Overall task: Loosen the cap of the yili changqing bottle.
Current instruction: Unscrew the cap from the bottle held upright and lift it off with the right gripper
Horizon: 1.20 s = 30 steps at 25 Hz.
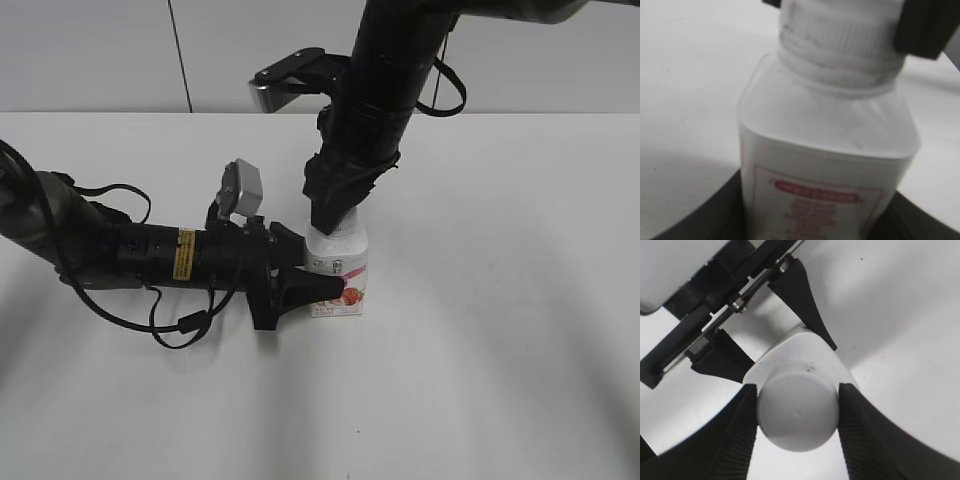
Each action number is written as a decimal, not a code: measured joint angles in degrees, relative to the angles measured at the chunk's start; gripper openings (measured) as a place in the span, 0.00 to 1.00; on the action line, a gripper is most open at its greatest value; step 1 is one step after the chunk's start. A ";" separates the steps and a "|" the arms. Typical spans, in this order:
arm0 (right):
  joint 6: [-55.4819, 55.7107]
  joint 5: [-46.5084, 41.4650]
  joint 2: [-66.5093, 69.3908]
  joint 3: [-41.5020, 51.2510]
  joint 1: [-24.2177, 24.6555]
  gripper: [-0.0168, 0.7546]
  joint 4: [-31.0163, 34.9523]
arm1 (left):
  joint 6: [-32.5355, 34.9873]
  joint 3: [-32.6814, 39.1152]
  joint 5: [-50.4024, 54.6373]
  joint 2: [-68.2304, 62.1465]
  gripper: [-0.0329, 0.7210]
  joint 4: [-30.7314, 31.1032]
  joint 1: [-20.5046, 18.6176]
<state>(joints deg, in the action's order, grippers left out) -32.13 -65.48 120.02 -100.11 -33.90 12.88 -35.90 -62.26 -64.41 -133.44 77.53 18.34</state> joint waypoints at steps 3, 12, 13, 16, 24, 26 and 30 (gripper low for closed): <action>-4.93 -1.12 0.00 -0.11 0.00 0.53 0.09 | 0.35 -0.03 0.00 0.00 0.55 0.25 -0.18; -16.83 -2.14 0.00 -0.17 0.00 0.53 0.52 | 0.52 -0.22 -0.05 0.04 0.55 2.18 -0.40; -18.53 -2.18 0.00 -0.17 0.00 0.53 0.54 | 0.53 -0.27 -0.05 0.04 0.55 2.33 -0.40; -23.62 -2.27 0.00 -0.17 0.00 0.53 0.64 | 0.58 -0.29 -0.05 0.06 0.55 2.51 -0.40; -32.08 -2.44 0.00 -0.22 0.00 0.52 0.69 | 0.68 -0.29 -0.05 0.06 0.55 2.64 -0.40; -32.50 -2.44 0.00 -0.29 0.00 0.52 0.69 | 0.68 -0.29 -0.05 0.06 0.55 2.64 -0.40; -32.62 -2.44 0.00 -0.29 0.00 0.52 0.70 | 0.68 -0.29 -0.05 0.06 0.55 2.64 -0.40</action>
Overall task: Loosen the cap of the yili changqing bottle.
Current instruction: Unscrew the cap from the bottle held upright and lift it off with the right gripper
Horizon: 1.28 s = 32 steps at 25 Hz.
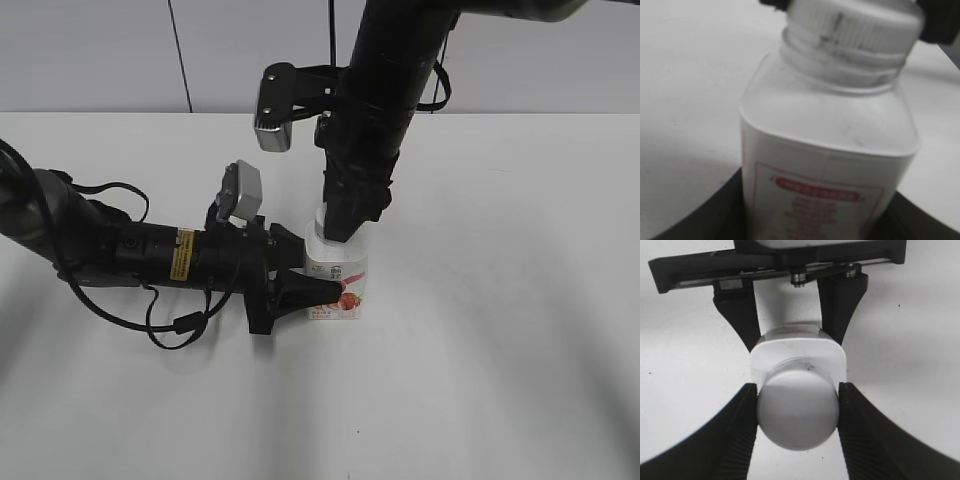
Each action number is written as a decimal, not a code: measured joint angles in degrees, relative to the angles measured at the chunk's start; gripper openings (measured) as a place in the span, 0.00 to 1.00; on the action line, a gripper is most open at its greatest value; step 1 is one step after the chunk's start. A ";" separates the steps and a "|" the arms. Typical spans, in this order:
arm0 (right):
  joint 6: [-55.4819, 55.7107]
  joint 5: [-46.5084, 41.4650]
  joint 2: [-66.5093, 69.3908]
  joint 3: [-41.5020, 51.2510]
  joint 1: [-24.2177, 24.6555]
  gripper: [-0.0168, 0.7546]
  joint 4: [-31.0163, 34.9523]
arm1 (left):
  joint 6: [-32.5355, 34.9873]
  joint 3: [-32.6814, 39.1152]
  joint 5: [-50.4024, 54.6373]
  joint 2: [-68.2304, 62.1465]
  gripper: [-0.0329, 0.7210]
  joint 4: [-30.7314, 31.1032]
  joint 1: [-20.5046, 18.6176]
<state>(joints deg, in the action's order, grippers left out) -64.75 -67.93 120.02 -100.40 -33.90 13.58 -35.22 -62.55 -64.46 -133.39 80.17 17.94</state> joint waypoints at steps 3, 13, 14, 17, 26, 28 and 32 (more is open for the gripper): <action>0.00 0.00 0.00 0.00 0.00 0.52 0.00 | 0.00 0.00 0.00 0.00 0.55 0.00 0.00; 0.59 0.00 0.00 0.00 0.00 0.55 0.18 | 0.00 0.00 0.05 0.00 0.55 0.06 0.00; 0.79 0.00 0.00 0.00 0.00 0.56 0.17 | -0.06 0.00 0.05 0.00 0.55 0.12 -0.02; 0.90 -0.51 0.00 0.00 0.00 0.63 0.36 | -0.23 0.00 -0.05 0.00 0.55 0.45 -0.13; 4.07 -1.23 0.00 -0.97 0.00 0.76 3.84 | -0.25 0.00 -0.14 0.00 0.55 0.73 -0.17; 7.24 -1.37 0.00 -1.73 0.00 0.76 3.91 | -0.25 0.00 -0.19 0.00 0.55 0.73 -0.18; 18.93 -1.50 0.00 -2.88 0.00 0.76 3.84 | -0.30 0.00 -0.19 0.00 0.55 0.78 -0.18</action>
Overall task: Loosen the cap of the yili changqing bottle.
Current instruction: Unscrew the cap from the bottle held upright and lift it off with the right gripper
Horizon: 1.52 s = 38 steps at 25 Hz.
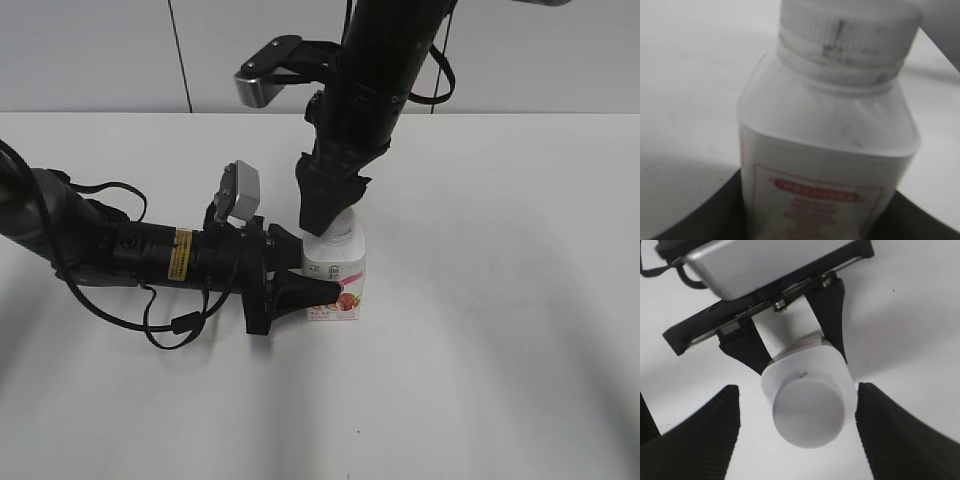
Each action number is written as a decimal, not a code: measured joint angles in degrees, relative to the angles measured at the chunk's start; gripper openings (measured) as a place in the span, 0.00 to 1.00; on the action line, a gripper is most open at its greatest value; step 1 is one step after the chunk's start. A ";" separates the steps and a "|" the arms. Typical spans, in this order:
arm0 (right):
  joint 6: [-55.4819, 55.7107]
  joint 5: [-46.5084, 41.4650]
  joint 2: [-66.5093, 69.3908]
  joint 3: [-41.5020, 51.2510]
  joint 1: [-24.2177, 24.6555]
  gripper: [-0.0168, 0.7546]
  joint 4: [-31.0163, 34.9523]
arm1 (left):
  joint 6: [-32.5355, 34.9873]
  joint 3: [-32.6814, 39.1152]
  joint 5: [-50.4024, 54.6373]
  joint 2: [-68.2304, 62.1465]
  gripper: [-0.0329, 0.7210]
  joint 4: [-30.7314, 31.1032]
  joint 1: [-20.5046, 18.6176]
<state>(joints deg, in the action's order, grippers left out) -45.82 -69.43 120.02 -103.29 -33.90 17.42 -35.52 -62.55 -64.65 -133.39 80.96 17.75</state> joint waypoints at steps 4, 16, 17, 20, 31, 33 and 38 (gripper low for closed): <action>13.55 -0.05 0.00 -1.46 0.00 0.76 -2.16 | 0.00 0.00 0.00 0.00 0.55 0.05 0.00; 46.28 -0.23 0.00 -2.25 0.00 0.76 -4.71 | 0.00 0.00 0.00 0.00 0.55 0.24 -0.05; 48.62 -0.23 0.00 -2.25 0.00 0.76 -4.77 | 0.00 0.00 0.00 0.00 0.55 0.24 -0.05; 55.45 -0.23 0.00 -2.25 0.00 0.76 -4.78 | 0.00 0.00 0.00 0.00 0.55 0.24 -0.05; 62.57 -0.23 0.20 -1.32 0.00 0.76 -4.44 | 0.00 0.00 -0.02 0.00 0.55 0.19 -0.05; 62.62 -0.23 0.26 -1.13 0.00 0.76 -4.39 | 0.00 0.00 -0.02 0.00 0.55 0.19 -0.05; 63.17 -0.23 1.45 -1.07 0.00 0.75 -3.56 | 0.00 0.00 -0.02 0.00 0.55 0.19 -0.05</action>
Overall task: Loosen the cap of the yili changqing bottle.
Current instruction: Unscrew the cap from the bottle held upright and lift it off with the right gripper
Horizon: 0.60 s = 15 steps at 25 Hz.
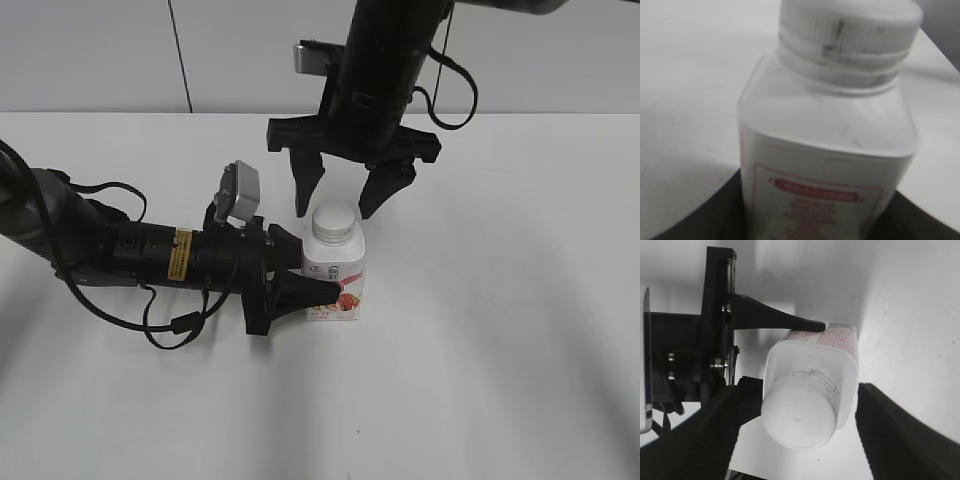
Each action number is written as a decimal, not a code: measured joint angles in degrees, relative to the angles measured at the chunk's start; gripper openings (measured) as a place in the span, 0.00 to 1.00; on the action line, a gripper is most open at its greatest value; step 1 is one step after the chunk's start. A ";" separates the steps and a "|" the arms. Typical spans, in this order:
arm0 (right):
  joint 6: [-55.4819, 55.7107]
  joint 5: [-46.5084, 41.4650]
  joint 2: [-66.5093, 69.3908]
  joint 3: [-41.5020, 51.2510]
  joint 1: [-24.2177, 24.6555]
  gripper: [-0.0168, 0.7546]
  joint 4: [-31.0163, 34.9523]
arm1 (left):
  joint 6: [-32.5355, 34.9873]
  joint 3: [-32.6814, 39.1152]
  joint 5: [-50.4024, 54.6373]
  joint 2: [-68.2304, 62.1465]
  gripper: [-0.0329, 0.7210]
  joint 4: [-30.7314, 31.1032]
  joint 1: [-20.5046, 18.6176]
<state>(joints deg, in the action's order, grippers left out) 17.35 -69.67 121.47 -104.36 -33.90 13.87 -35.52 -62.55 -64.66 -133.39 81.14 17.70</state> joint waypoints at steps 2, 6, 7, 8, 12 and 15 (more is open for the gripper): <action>0.06 0.00 0.77 0.04 0.00 0.74 0.50 | 0.00 0.00 0.00 0.00 0.55 0.00 0.00; 0.11 0.00 1.04 0.12 0.00 0.70 0.67 | 0.00 0.00 0.00 0.00 0.55 0.05 0.00; 0.11 0.00 1.04 0.12 0.00 0.69 0.67 | 0.00 0.00 0.00 0.00 0.55 0.05 0.00; 0.16 0.00 1.04 0.12 0.00 0.68 0.67 | 0.00 0.00 0.00 0.00 0.55 0.00 0.00; 0.16 0.00 1.04 0.22 0.00 0.67 0.67 | 0.00 0.00 0.00 0.00 0.55 0.00 0.00; 0.16 0.00 1.04 1.20 0.00 0.67 0.86 | 0.00 0.00 0.00 0.00 0.55 0.00 0.00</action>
<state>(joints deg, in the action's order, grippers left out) 17.51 -69.67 122.51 -103.15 -33.90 14.73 -35.52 -62.55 -64.66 -133.39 81.14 17.70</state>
